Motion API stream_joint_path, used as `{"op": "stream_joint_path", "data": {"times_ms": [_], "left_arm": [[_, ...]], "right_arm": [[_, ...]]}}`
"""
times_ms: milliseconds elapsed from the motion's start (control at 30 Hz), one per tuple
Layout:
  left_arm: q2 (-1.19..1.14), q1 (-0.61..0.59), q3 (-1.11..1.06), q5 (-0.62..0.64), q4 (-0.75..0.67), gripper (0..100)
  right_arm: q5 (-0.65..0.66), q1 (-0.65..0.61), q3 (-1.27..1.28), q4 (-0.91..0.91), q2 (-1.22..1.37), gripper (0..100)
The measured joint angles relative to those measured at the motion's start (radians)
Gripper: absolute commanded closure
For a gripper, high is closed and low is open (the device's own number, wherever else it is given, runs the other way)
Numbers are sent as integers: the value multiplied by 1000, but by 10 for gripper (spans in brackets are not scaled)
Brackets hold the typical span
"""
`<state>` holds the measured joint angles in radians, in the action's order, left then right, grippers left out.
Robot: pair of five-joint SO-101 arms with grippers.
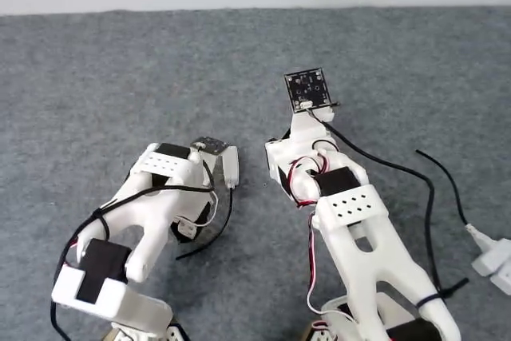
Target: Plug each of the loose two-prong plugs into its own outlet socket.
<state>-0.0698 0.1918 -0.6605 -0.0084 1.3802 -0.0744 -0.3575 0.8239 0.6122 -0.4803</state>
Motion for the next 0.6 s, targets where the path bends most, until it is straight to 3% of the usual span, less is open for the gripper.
{"op": "stream_joint_path", "data": {"times_ms": [267, 600], "left_arm": [[-44, 75, -58, -192, -54, 987], [60, 328, -141, -222, -54, 987]], "right_arm": [[0, -2, 0, 0, 0, 991], [5, 0, 0, 0, 0, 991]]}}
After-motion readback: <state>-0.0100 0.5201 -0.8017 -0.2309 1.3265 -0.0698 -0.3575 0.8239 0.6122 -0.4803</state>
